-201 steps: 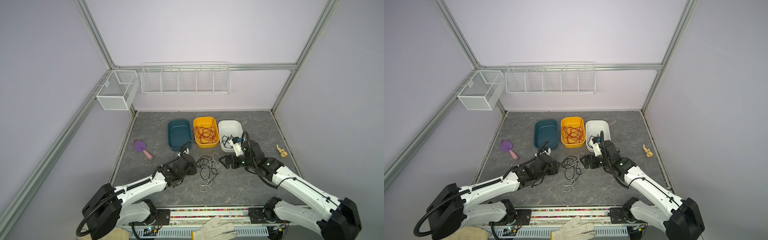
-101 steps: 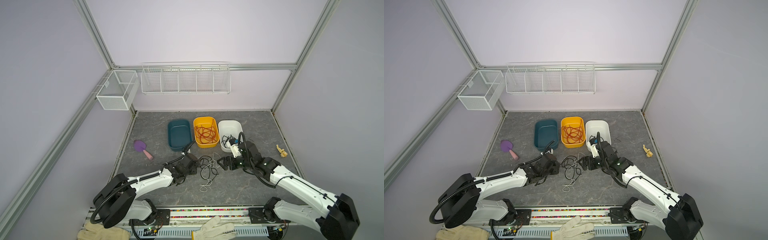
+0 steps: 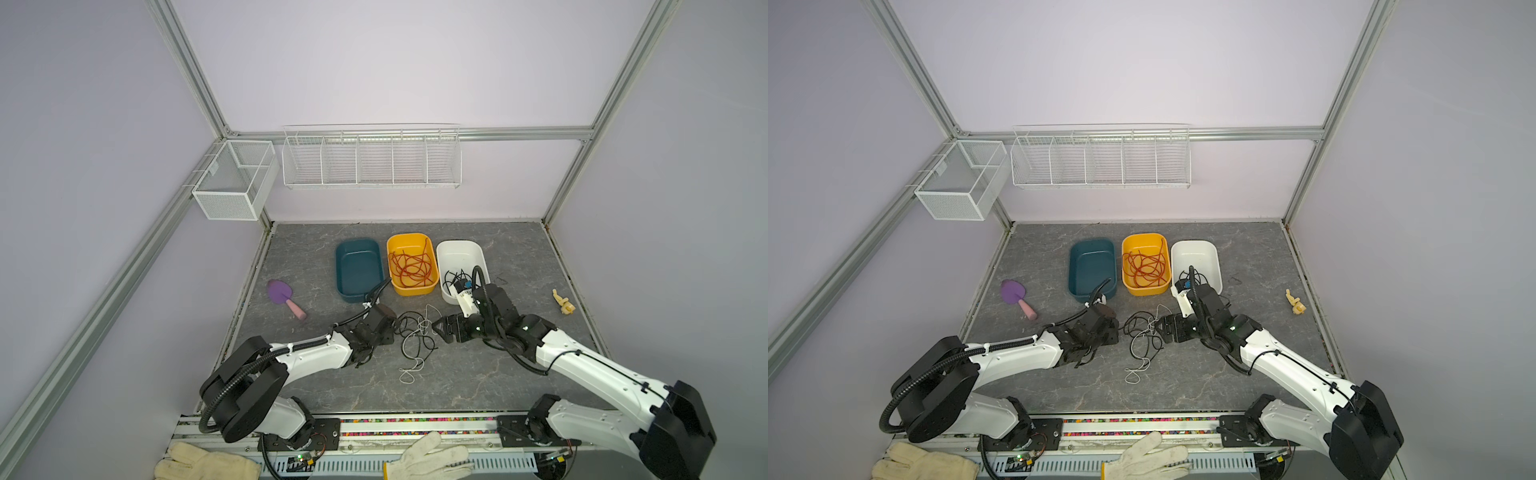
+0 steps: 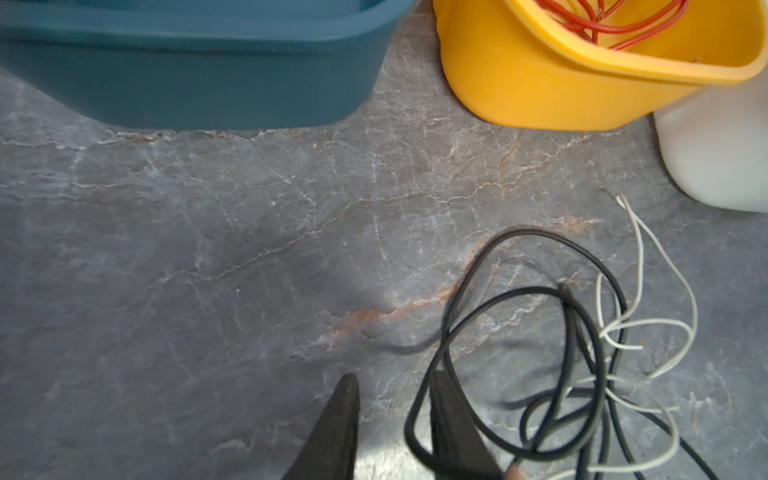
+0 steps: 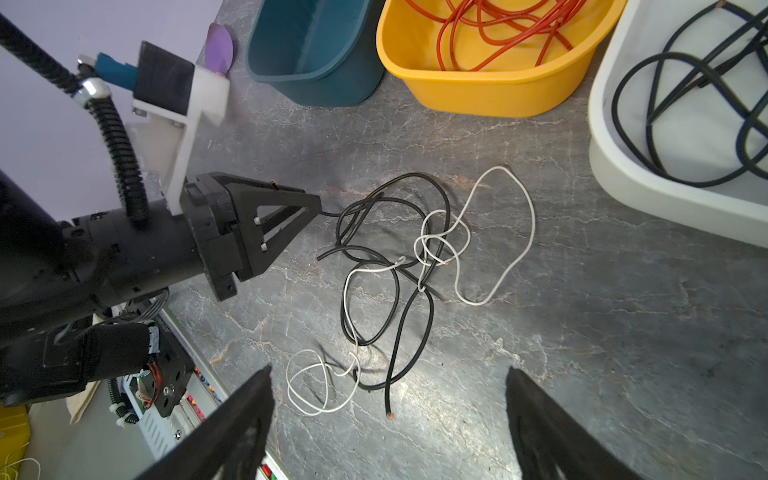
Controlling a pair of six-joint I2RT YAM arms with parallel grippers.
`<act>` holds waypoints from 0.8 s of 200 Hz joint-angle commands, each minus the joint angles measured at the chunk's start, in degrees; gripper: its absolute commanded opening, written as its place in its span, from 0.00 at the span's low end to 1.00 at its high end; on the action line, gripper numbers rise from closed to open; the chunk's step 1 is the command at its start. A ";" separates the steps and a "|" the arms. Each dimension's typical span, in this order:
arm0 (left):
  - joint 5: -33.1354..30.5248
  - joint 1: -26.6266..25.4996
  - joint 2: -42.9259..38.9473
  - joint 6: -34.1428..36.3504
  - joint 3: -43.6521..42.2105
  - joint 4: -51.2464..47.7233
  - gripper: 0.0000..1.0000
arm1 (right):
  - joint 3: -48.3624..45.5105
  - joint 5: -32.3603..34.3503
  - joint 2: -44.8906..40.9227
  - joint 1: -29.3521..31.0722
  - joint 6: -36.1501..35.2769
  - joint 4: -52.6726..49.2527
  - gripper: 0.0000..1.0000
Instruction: Untangle the cables
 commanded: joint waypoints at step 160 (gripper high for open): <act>2.15 0.40 0.53 1.00 2.04 1.42 0.00 | 1.64 -1.84 3.76 2.00 -2.33 0.97 0.88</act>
